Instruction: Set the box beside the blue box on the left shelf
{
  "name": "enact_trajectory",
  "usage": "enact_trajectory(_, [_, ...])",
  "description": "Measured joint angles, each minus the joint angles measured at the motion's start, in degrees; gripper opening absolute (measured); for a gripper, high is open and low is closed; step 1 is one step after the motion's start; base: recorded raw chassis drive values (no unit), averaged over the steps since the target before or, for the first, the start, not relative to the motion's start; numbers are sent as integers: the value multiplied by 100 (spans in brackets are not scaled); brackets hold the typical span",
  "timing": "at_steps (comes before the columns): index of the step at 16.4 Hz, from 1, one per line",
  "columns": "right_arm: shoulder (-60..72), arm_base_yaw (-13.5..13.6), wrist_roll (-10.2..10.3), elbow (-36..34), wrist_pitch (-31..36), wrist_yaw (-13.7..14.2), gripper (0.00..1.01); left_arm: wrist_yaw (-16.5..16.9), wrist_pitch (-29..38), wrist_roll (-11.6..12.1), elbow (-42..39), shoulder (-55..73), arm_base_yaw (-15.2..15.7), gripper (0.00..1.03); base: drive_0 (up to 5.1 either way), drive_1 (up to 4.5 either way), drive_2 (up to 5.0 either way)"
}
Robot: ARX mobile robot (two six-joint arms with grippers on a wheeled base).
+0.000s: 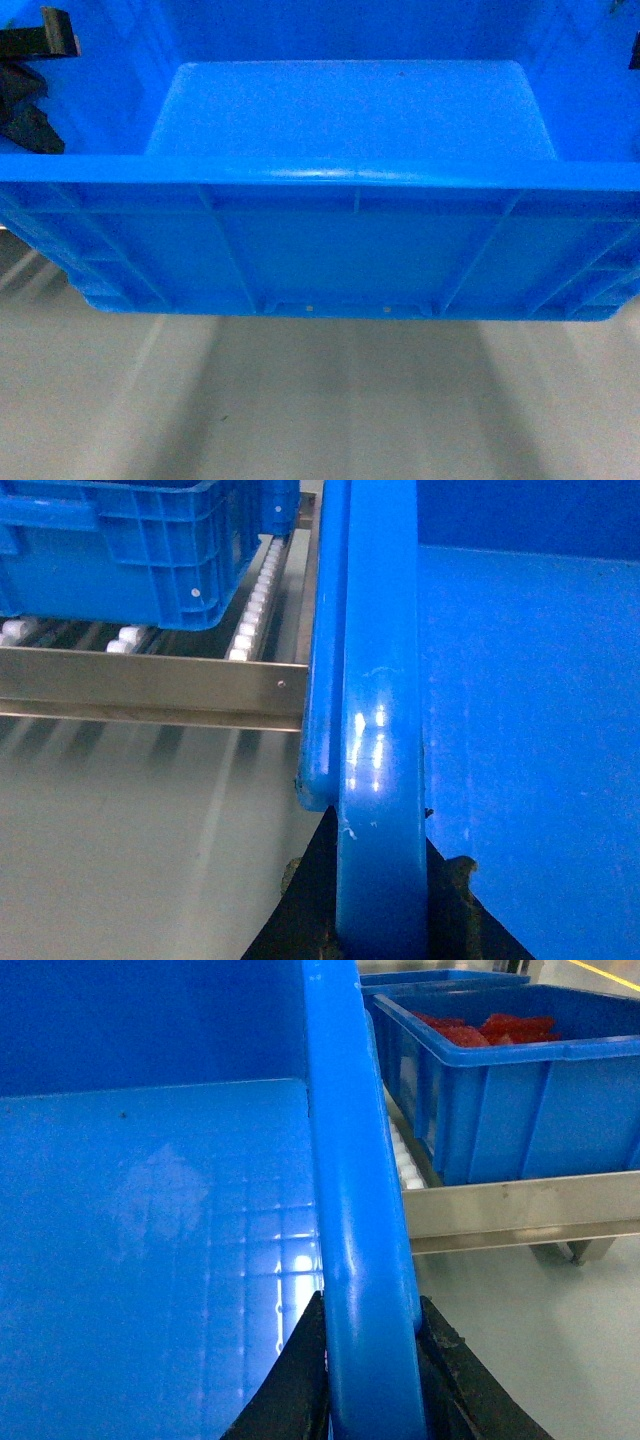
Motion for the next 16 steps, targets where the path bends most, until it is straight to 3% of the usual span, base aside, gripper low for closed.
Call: enact_trajectory(16, [7,0,4,0,-9,0,16,-2,-9,2,0,2,0,8,10,438,-417])
